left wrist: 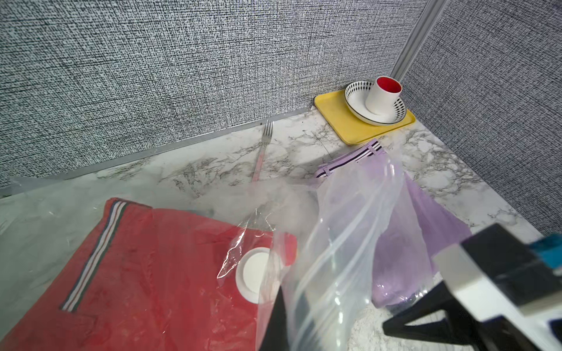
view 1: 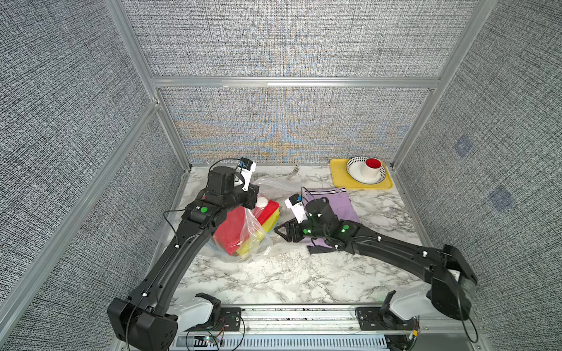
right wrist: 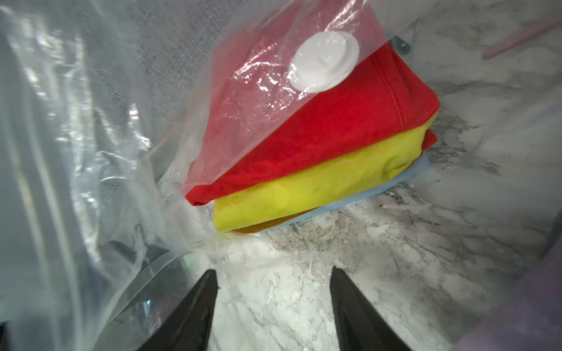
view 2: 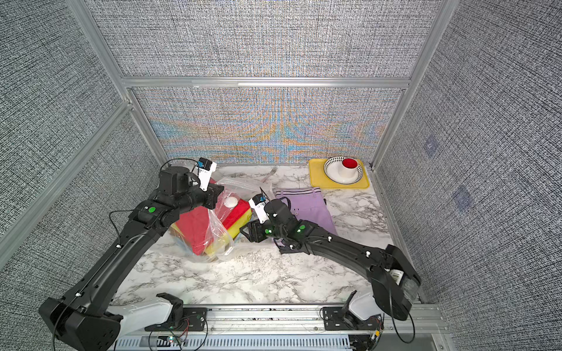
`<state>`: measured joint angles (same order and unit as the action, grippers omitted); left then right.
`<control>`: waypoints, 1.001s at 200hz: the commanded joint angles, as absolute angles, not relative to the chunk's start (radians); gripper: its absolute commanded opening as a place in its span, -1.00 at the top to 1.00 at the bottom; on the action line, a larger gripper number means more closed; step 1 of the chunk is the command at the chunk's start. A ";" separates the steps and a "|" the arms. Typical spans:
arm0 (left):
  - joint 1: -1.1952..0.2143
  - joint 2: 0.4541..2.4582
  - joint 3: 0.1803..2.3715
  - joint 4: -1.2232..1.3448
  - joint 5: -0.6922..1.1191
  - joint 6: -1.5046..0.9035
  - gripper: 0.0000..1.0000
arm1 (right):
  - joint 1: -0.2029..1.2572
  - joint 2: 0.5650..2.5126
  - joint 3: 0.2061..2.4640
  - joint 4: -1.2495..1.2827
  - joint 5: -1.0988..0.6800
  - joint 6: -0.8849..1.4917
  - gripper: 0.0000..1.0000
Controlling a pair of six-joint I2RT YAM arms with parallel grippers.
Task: Take the trousers out of the vacuum bag
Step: Take out the trousers from the vacuum bag.
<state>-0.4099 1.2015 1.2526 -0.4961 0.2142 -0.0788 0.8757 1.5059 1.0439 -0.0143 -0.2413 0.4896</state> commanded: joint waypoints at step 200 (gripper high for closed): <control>-0.425 1.155 1.292 -0.480 0.203 0.015 1.00 | 0.879 1.970 1.309 0.241 -0.314 0.732 -0.24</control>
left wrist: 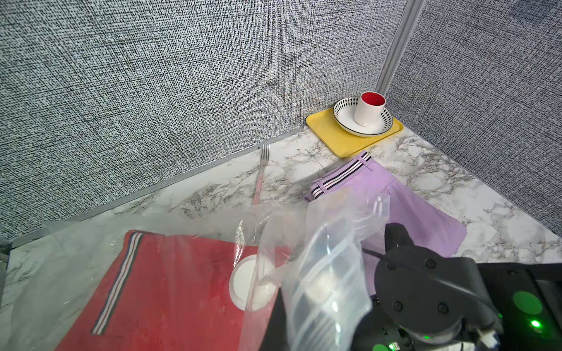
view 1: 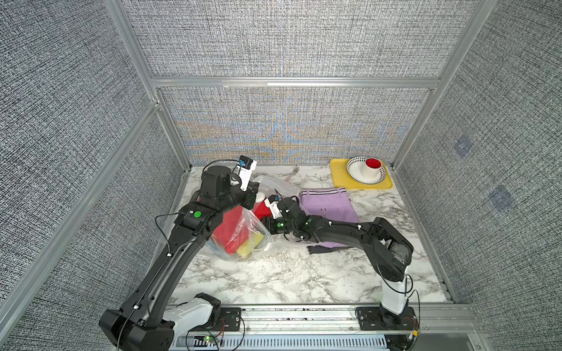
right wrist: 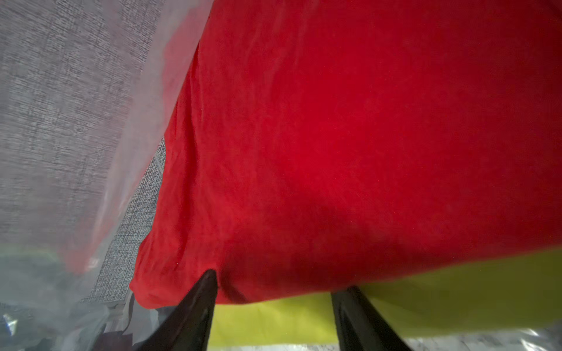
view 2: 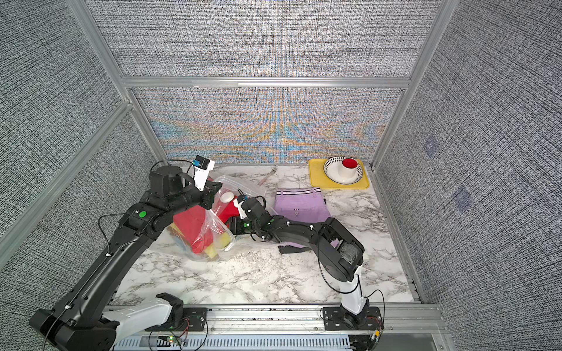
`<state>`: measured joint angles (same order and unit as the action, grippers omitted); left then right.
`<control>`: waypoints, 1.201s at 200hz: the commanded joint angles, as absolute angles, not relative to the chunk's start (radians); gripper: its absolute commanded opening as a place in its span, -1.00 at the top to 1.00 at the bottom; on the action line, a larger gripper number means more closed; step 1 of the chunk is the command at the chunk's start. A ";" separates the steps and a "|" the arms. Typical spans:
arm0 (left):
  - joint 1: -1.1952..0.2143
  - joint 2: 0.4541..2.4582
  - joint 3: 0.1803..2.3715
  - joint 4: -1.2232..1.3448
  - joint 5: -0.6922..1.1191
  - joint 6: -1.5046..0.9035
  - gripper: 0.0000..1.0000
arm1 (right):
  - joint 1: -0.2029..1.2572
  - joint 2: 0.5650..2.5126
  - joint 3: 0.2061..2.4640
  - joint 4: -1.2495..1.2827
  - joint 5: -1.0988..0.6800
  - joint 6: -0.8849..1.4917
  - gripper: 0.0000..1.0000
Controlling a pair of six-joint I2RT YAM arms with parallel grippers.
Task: Take the trousers out of the vacuum bag
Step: Take out the trousers from the vacuum bag.
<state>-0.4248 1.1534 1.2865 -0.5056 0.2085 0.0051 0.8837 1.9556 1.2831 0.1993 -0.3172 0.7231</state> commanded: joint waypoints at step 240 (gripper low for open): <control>-0.424 1.078 1.214 -0.474 0.124 0.048 1.00 | 0.849 1.866 1.481 0.045 -0.199 0.602 0.90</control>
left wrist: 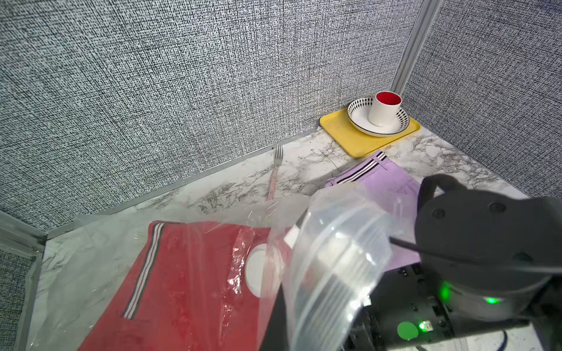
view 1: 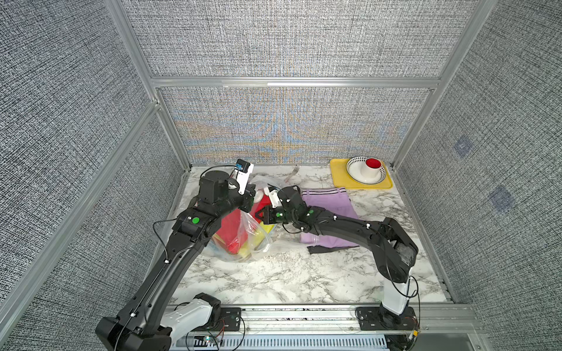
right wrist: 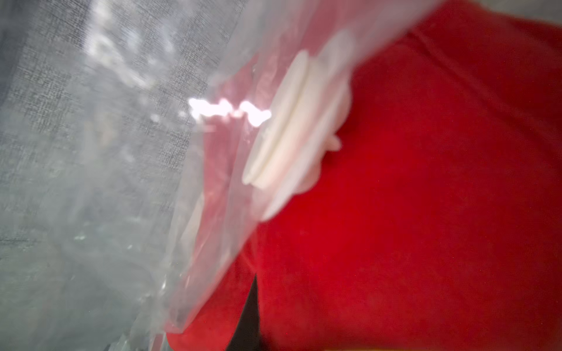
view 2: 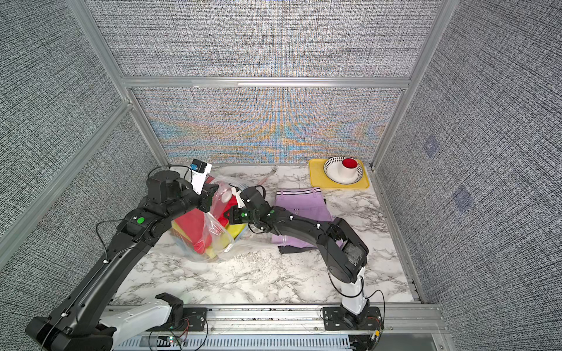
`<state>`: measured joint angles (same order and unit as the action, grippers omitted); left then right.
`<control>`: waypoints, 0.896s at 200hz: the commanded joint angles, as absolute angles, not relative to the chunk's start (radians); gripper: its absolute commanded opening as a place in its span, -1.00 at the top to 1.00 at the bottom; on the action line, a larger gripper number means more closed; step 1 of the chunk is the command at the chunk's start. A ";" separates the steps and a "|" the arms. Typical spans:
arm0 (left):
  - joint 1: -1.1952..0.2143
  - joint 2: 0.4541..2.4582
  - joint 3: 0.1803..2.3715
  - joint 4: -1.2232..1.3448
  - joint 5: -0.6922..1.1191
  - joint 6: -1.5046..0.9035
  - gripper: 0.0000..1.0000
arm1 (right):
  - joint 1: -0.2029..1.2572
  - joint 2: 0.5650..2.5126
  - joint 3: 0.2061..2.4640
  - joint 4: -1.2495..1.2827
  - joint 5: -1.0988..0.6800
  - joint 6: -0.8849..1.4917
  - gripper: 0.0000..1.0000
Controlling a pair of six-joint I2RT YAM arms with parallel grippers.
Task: Take the trousers out of the vacuum bag
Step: Take out the trousers from the vacuum bag.
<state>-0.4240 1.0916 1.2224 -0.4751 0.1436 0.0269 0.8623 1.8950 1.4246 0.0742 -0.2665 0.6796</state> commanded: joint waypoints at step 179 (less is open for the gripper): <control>-0.423 1.146 1.250 -0.460 0.176 0.078 1.00 | 0.894 1.561 1.039 -0.048 -0.101 0.639 0.90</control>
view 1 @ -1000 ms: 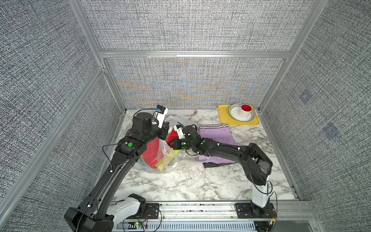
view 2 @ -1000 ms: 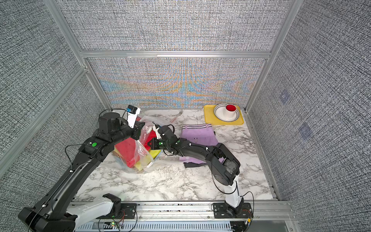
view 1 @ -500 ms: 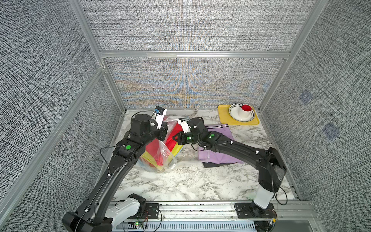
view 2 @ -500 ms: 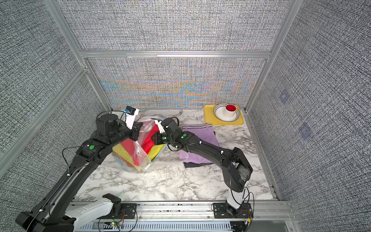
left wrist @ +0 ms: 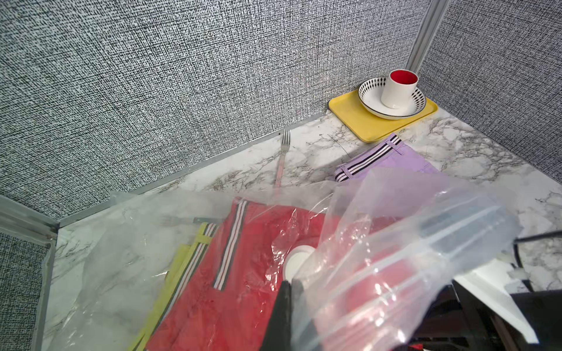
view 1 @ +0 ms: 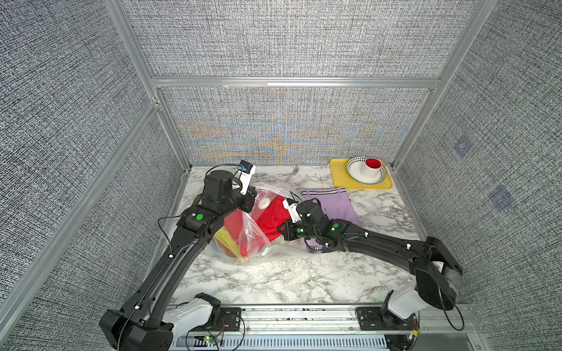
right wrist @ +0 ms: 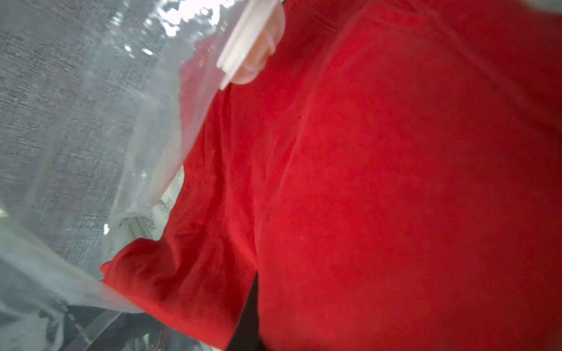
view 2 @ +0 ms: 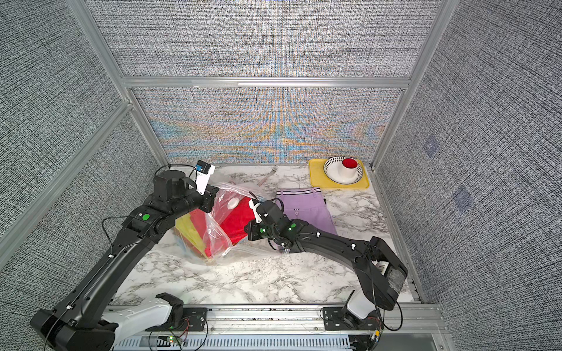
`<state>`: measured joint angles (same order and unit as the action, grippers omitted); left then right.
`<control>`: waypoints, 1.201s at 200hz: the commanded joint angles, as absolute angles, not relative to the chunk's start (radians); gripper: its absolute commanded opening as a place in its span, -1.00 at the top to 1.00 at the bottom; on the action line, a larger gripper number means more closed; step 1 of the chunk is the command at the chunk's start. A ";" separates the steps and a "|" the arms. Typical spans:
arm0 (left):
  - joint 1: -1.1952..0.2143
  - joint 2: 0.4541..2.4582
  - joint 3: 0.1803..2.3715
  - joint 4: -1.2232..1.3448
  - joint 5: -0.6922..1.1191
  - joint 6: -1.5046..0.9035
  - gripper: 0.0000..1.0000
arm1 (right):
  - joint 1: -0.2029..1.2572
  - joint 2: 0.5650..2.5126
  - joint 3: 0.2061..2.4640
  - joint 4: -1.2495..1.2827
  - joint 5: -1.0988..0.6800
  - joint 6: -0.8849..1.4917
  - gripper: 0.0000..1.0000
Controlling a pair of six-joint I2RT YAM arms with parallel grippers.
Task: Take the trousers out of the vacuum bag
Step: Take out the trousers from the vacuum bag.
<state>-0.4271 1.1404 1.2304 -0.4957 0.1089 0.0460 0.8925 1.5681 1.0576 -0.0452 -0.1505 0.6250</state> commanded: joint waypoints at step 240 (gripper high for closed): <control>-0.426 1.168 1.199 -0.424 0.260 0.039 1.00 | 0.856 1.379 0.969 -0.154 -0.028 0.655 0.80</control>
<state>-0.4286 1.1622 1.1809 -0.4679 0.2832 0.0448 0.8536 1.3754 0.9947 -0.2123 -0.0460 0.5938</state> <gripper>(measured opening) 0.049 0.105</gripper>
